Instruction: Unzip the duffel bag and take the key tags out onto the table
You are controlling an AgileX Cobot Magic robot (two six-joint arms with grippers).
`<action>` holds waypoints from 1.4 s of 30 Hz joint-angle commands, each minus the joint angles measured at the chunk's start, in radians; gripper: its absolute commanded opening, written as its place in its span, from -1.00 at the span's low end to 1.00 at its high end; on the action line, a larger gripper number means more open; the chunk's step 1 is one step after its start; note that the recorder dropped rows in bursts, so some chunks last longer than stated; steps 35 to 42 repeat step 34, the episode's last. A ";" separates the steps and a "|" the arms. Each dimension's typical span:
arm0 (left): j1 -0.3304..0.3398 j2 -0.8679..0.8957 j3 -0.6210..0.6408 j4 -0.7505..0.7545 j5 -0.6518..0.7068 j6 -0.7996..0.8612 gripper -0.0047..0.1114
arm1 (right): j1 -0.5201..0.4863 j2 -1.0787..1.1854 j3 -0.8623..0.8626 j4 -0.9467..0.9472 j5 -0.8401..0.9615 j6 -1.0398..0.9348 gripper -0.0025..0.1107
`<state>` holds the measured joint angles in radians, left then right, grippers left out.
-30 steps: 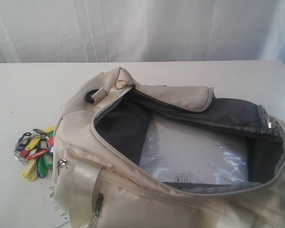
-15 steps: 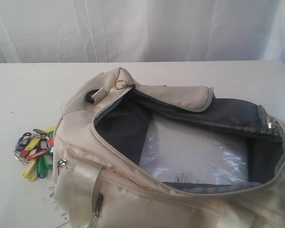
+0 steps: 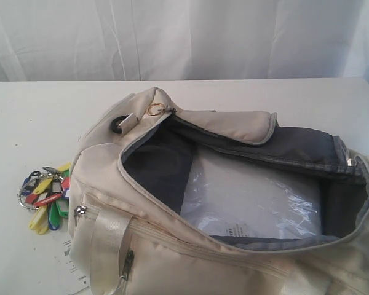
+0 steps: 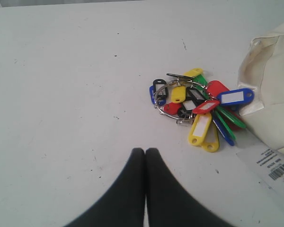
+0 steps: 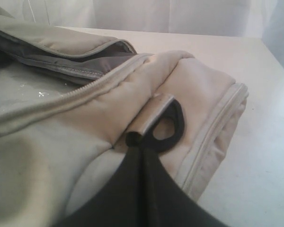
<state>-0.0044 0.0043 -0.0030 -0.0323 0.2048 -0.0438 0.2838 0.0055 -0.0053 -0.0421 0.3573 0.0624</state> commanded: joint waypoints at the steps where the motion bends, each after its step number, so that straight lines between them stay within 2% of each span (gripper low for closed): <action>1: 0.002 -0.004 0.003 -0.011 -0.003 -0.005 -0.92 | 0.003 -0.005 0.005 -0.001 -0.011 -0.006 -0.96; 42: 0.002 -0.004 0.003 -0.011 -0.003 -0.005 -0.92 | 0.003 -0.005 0.005 -0.001 -0.011 -0.021 -0.96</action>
